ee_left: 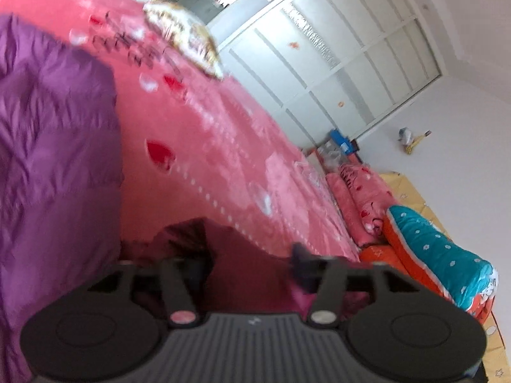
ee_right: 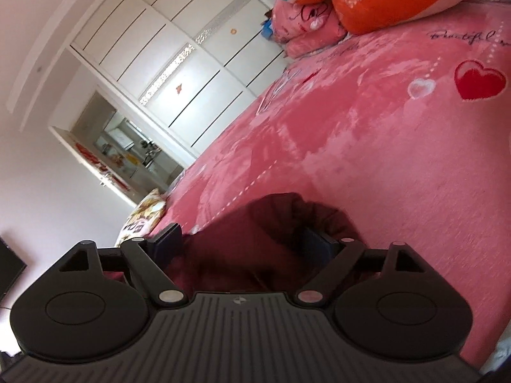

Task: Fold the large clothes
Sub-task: 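Lift the dark red jacket hem with both tools and fold it toward the collar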

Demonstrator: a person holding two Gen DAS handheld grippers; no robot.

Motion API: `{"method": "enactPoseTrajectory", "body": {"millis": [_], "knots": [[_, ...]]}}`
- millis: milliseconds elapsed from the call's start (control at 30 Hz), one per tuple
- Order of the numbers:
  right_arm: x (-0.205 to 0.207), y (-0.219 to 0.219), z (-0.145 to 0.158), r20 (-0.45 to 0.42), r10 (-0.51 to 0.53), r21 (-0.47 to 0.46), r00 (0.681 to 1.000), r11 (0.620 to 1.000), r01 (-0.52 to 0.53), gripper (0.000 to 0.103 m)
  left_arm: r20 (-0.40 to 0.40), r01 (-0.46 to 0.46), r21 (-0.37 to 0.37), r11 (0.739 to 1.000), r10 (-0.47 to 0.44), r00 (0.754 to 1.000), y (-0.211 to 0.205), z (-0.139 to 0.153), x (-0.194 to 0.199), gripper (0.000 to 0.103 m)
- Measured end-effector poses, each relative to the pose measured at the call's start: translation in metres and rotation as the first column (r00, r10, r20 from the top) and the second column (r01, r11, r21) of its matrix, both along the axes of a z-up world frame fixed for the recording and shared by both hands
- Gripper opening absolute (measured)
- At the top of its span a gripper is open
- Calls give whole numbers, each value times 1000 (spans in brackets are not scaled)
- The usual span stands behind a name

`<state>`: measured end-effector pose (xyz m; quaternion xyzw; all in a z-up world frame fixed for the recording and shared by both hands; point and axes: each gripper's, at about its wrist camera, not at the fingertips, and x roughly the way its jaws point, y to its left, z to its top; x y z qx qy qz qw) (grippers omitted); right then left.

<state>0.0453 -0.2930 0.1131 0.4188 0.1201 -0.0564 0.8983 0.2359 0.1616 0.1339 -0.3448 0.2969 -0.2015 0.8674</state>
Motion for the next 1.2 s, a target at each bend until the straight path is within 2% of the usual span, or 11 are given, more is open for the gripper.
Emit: {"method": "enactPoseTrajectory", "body": {"millis": [67,167,300,433,500,600,733,900,1100,1133,1200], "knots": [[-6,-3,2,1,-29,10,1000,1000,29,103,58,-35,-1,999,35,998,11,12,-9,85],[-26,-9,6,43,-65,51,997,997,63,103,127,-62,58,996,54,990,27,30,-29,88],[-69,-1,8,50,-134,43,990,990,132,103,155,-63,164,985,37,987,40,34,-74,88],[-120,27,-1,-37,-260,-24,965,965,259,103,103,-29,257,966,2,995,42,7,-122,88],[-138,44,-7,-76,-276,-52,958,961,272,103,60,-8,260,966,-8,998,42,-11,-142,88],[-159,69,-19,-118,-220,-9,968,975,220,103,-1,8,226,974,-8,1000,42,-34,-156,88],[-154,80,-44,-125,-106,175,987,976,127,103,-27,-2,211,977,8,1000,36,-50,-153,88],[-125,75,-78,-89,-42,382,995,921,73,103,-40,14,186,982,-7,999,21,-62,-138,89],[-103,75,-77,-16,-24,356,1000,934,28,103,-72,26,198,980,-12,997,0,-81,-119,90],[-98,75,-78,-8,-16,343,1000,939,18,103,-84,31,195,980,-15,996,-3,-83,-117,87],[-94,77,-75,2,-3,315,1000,949,2,103,-120,34,188,982,-11,993,-7,-84,-115,69]]}}
